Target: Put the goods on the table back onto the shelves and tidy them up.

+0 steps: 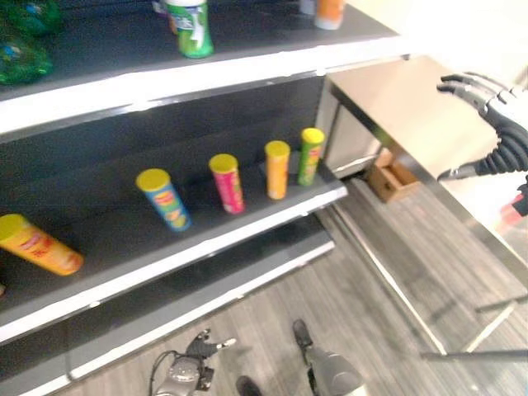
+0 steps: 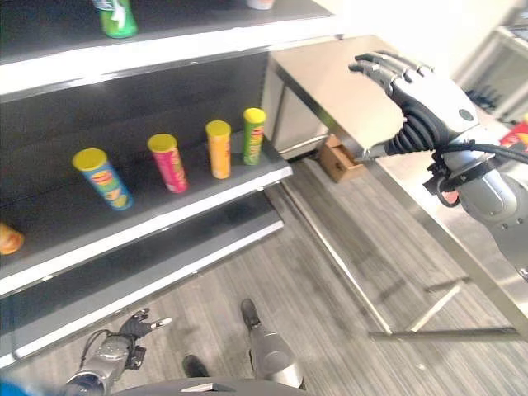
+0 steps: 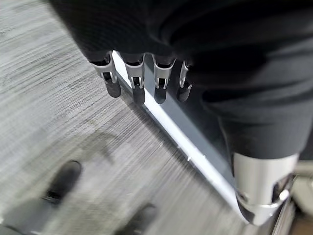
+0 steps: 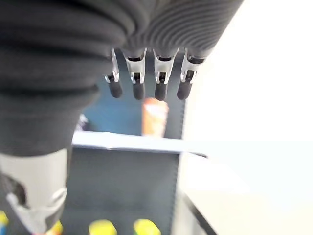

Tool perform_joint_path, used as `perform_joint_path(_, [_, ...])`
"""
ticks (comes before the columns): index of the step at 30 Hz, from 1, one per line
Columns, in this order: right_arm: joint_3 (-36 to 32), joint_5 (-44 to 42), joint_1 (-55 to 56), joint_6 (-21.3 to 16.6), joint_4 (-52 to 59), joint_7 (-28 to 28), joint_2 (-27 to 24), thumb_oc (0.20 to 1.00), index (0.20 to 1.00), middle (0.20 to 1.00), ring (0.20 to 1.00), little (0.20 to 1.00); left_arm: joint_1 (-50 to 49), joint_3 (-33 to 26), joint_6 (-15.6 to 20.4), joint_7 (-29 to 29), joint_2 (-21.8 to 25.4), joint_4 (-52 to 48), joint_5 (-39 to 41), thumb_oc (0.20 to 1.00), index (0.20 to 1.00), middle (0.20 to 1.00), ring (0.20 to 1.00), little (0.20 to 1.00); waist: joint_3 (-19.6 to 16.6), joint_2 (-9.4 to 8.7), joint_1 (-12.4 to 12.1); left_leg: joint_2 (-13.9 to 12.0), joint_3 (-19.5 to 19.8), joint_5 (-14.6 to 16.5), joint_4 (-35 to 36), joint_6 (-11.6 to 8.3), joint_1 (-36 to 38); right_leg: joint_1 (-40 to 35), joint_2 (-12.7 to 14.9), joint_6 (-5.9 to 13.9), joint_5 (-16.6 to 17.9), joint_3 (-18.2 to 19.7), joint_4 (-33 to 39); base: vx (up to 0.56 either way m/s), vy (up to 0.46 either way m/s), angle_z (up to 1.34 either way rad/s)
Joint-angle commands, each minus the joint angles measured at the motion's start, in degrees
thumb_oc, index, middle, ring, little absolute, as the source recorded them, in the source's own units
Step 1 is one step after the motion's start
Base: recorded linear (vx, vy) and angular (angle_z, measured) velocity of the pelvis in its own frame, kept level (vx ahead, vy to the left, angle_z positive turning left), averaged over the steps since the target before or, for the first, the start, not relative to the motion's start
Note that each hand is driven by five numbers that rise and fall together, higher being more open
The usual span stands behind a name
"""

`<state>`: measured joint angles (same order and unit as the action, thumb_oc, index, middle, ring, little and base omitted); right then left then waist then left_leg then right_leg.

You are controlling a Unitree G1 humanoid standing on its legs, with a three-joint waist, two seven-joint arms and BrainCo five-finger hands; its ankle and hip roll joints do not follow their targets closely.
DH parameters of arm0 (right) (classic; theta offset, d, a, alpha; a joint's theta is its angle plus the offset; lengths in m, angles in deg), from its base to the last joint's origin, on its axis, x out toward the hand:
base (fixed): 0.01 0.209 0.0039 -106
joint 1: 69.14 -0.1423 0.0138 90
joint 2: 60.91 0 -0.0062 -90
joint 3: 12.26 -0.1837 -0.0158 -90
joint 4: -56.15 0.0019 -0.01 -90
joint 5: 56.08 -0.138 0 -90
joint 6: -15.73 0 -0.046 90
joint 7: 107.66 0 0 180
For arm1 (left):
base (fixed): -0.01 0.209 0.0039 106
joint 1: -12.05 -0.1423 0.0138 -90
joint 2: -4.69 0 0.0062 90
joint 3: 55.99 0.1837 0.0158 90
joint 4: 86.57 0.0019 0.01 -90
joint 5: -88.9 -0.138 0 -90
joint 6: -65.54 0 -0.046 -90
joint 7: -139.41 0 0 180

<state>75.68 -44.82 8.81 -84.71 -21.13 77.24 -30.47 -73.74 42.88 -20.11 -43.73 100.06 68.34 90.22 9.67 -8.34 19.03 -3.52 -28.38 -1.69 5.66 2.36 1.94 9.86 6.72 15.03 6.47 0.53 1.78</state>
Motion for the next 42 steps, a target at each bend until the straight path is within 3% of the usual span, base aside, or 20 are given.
perform_joint_path(1, [-7.97, 0.78, -4.88, 1.84, -7.28, 5.47, -0.94, 1.0, 1.0, 1.0, 1.0, 1.0, 0.15, -0.72, 0.45, 0.54, 1.76, -1.04, -0.27, 1.0, 1.0, 1.0, 1.0, 1.0, -1.89, 2.07, -7.96, -3.08, 6.27, 6.93, -1.23, -4.14, 2.91, -4.54, 4.48, -2.34, -4.3, -0.9, -7.49, -0.12, -0.184, -0.79])
perform_joint_path(3, [-19.53, 1.27, 6.77, 3.47, -10.55, 6.77, 1.26, 1.0, 1.0, 1.0, 1.0, 1.0, 0.36, -1.12, 0.49, 0.69, 1.87, -1.15, -0.37, 1.0, 1.0, 1.0, 1.0, 1.0, -3.58, 0.56, -7.73, -3.33, 6.04, 6.61, -1.49, -5.04, 2.09, -6.75, 5.98, -1.23, -2.64, -1.45, -4.63, -0.03, -0.271, -0.46])
perform_joint_path(6, [-26.99, 0.21, 13.92, 4.28, -13.04, 7.74, 1.69, 1.0, 1.0, 1.0, 1.0, 1.0, 1.65, -1.03, 0.48, 0.29, 1.92, -0.58, 0.28, 1.0, 1.0, 1.0, 1.0, 1.0, -4.16, -0.28, -8.04, -4.3, 6.29, 5.17, -1.61, -6.69, 1.93, -8.76, 4.68, -1.47, -5.05, -1.66, 0.07, 0.0, -0.271, -0.09])
perform_joint_path(9, [-31.08, -0.54, 17.57, 4.38, -15.21, 8.23, 1.38, 1.0, 1.0, 1.0, 1.0, 1.0, 1.8, -1.01, 0.39, 0.47, 1.38, -0.39, 0.52, 1.0, 1.0, 1.0, 1.0, 1.0, -4.38, 0.05, -7.64, -6.13, 6.86, 3.63, -1.34, -8.35, 2.16, -10.05, 2.79, -2.76, -6.61, -2.81, 1.72, 0.02, -0.307, -0.25])
perform_joint_path(11, [-34.22, -2.52, 20.98, 4.62, -19.32, 9.25, 2.9, 1.0, 1.0, 1.0, 1.0, 1.0, 1.73, -0.71, 0.21, 0.84, 0.46, -0.24, 0.73, 1.0, 1.0, 1.0, 1.0, 1.0, -4.2, 0.69, -6.75, -9.27, 7.2, 1.23, -1.27, -10.38, 1.86, -11.32, -0.17, -4.75, -9.09, -3.15, 2.15, -0.01, -0.396, 0.06])
perform_joint_path(12, [-35.15, -2.63, 21.94, 4.55, -19.14, 9.21, 2.97, 1.0, 1.0, 1.0, 1.0, 1.0, 1.82, -0.4, 0.18, 0.84, 0.39, -0.27, 0.73, 1.0, 1.0, 1.0, 1.0, 1.0, -4.08, 0.89, -6.87, -9.53, 7.46, 1.1, -1.25, -10.57, 1.85, -11.41, -0.42, -4.94, -9.19, -3.4, 2.06, -0.01, -0.446, 0.22])
perform_joint_path(13, [-35.37, -4.76, 22.34, 4.41, -22.35, 10.06, 3.88, 1.0, 1.0, 1.0, 1.0, 1.0, 2.47, 0.09, 0.05, 1.0, 0.05, -0.19, 1.2, 1.0, 1.0, 1.0, 1.0, 1.0, -3.73, 1.78, -6.52, -11.71, 7.94, -0.98, -1.31, -11.9, 1.81, -12.35, -2.82, -6.48, -10.46, -3.8, 2.52, 0.0, -0.28, 0.24])
perform_joint_path(19, [-36.53, -8.58, 22.8, 3.53, -26.16, 11.49, 6.43, 1.0, 1.0, 1.0, 1.0, 1.0, 2.63, 0.33, -0.1, 1.54, -0.33, -0.66, 1.69, 1.0, 1.0, 1.0, 1.0, 1.0, -1.94, 3.07, -6.61, -14.34, 10.59, -2.69, -4.94, -12.59, 0.45, -14.29, -5.84, -8.93, -12.17, -4.27, 3.09, 0.0, -0.232, 0.16])
perform_joint_path(22, [-35.29, -10.03, 21.36, 3.79, -27.92, 11.2, 6.44, 1.0, 1.0, 1.0, 1.0, 1.0, 3.11, 0.58, 0.17, 1.89, -0.27, -1.27, 3.07, 1.0, 1.0, 1.0, 1.0, 1.0, -0.35, 2.95, -7.42, -12.28, 15.5, -1.2, -8.81, -11.86, -1.51, -14.98, -5.5, -9.83, -12.3, -4.12, 3.07, -0.05, -0.098, 0.08])
perform_joint_path(25, [-31.63, -10.55, 17.98, 3.81, -28.68, 10.49, 6.0, 1.0, 1.0, 1.0, 1.0, 1.0, 2.37, 0.38, 0.39, 2.03, -0.22, -1.49, 3.96, 1.0, 1.0, 1.0, 1.0, 1.0, 0.38, 2.52, -9.09, -5.42, 24.23, 3.99, -11.52, -9.57, -3.52, -14.61, -5.63, -9.97, -11.72, -2.15, 3.02, -0.01, -0.064, -0.1])
perform_joint_path(26, [-31.44, -10.54, 17.75, 3.81, -28.74, 10.5, 6.01, 1.0, 1.0, 1.0, 1.0, 1.0, 2.37, 0.3, 0.39, 2.03, -0.18, -1.5, 3.96, 1.0, 1.0, 1.0, 1.0, 1.0, 0.2, 2.44, -8.89, -5.3, 24.33, 3.73, -11.47, -9.51, -3.84, -14.36, -5.53, -9.93, -11.56, -2.26, 3.08, 0.04, -0.013, -0.8])
perform_joint_path(28, [-30.06, -11.35, 16.08, 4.0, -30.34, 10.1, 6.29, 1.0, 1.0, 1.0, 1.0, 1.0, 2.1, -0.06, 0.57, 2.12, -0.35, -0.7, 4.61, 1.0, 1.0, 1.0, 1.0, 1.0, 0.04, 3.23, -9.45, -0.27, 26.28, 4.67, -9.68, -7.9, -4.76, -14.42, -5.88, -9.9, -11.24, -0.98, 3.12, 0.09, 0.063, -0.61])
perform_joint_path(29, [-28.8, -10.97, 14.57, 4.1, -31.36, 10.6, 6.24, 1.0, 1.0, 1.0, 1.0, 1.0, 1.62, -0.07, 0.57, 1.96, -0.65, -0.45, 4.41, 1.0, 1.0, 1.0, 1.0, 1.0, 0.05, 3.89, -10.09, 2.1, 25.35, 3.74, -8.14, -6.98, -6.51, -14.31, -6.07, -9.42, -11.32, -0.92, 3.07, 0.1, 0.121, -0.06])
perform_joint_path(33, [-27.77, -10.72, 13.62, 4.9, -32.13, 10.48, 8.26, 1.0, 1.0, 1.0, 1.0, 1.0, 1.33, -0.76, 0.44, 1.69, -0.84, -0.21, 4.65, 1.0, 1.0, 1.0, 1.0, 1.0, -0.3, 4.8, -9.81, 2.75, 24.8, 3.17, -4.88, -6.42, -4.76, -13.91, -6.63, -8.71, -11.73, 0.45, 2.09, 0.11, 0.12, -0.17])
perform_joint_path(39, [-24.9, -9.64, 10.82, 5.89, -32.49, 10.97, 10.11, 1.0, 1.0, 1.0, 1.0, 1.0, 2.07, -1.02, 0.32, 0.75, -0.68, -0.63, 4.85, 1.0, 1.0, 1.0, 1.0, 1.0, -1.33, 4.63, -10.12, 3.14, 21.42, 2.93, -1.39, -5.15, -1.9, -13.69, -4.95, -7.34, -12.73, 2.03, -0.6, 0.12, 0.152, -0.21])
perform_joint_path(42, [-22.36, -9.81, 8.53, 5.79, -33.0, 11.29, 11.31, 1.0, 1.0, 1.0, 1.0, 1.0, 2.36, -1.71, 0.05, 0.29, -0.16, -0.89, 5.14, 1.0, 1.0, 1.0, 1.0, 1.0, -0.94, 4.53, -10.86, 3.05, 20.09, 4.14, -1.65, -4.06, -0.88, -11.65, -4.21, -6.3, -13.49, 1.66, -7.42, 0.06, 0.087, -0.36])
